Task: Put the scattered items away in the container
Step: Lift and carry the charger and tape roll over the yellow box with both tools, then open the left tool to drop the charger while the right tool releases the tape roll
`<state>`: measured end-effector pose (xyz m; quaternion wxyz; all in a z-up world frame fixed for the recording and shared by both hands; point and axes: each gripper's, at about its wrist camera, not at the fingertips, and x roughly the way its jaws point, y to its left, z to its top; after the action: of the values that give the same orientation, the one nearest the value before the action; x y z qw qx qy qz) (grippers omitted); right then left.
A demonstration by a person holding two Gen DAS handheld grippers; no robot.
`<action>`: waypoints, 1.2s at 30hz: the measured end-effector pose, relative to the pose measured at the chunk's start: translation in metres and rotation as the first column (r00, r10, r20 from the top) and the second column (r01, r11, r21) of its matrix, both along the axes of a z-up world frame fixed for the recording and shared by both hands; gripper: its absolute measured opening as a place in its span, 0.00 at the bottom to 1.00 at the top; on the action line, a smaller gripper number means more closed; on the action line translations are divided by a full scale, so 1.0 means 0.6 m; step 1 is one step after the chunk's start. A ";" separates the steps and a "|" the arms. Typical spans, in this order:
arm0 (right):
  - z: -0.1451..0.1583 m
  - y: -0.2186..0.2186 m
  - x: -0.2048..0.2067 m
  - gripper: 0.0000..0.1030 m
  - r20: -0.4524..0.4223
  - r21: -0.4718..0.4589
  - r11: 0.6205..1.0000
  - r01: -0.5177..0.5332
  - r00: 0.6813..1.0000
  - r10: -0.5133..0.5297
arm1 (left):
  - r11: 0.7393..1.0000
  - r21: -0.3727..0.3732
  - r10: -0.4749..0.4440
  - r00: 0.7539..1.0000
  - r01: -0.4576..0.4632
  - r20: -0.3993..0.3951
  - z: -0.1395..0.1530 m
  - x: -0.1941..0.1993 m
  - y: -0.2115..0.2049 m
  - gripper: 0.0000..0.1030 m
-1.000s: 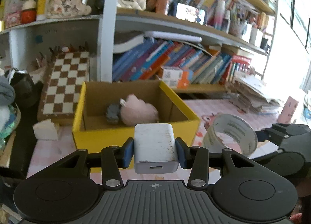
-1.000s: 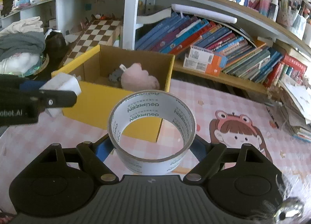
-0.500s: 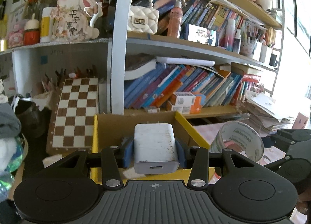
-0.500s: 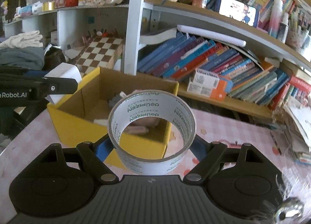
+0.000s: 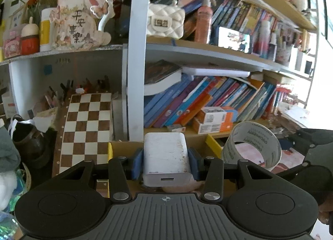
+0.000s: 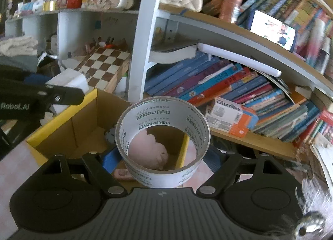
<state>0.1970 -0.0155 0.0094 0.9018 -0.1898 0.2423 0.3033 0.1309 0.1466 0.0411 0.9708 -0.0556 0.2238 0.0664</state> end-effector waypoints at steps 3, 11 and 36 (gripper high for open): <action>-0.010 0.018 0.018 0.80 -0.002 -0.033 0.999 -0.017 1.000 0.017 | 1.000 0.008 0.001 1.000 -0.001 -0.028 -0.010 0.023 0.003 0.43; -0.045 0.056 0.048 0.80 0.000 -0.119 0.990 -0.076 0.997 0.076 | 1.000 0.019 -0.002 0.994 0.004 -0.111 -0.049 0.068 0.002 0.43; -0.117 0.104 0.090 0.80 -0.098 -0.231 0.945 -0.233 0.972 0.216 | 1.000 0.017 -0.004 0.963 0.009 -0.270 -0.121 0.125 0.020 0.43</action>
<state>0.2511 0.0467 -0.0607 0.8225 -0.3131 0.2862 0.3789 0.2061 0.1587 -0.0316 0.9319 -0.0365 0.3535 0.0721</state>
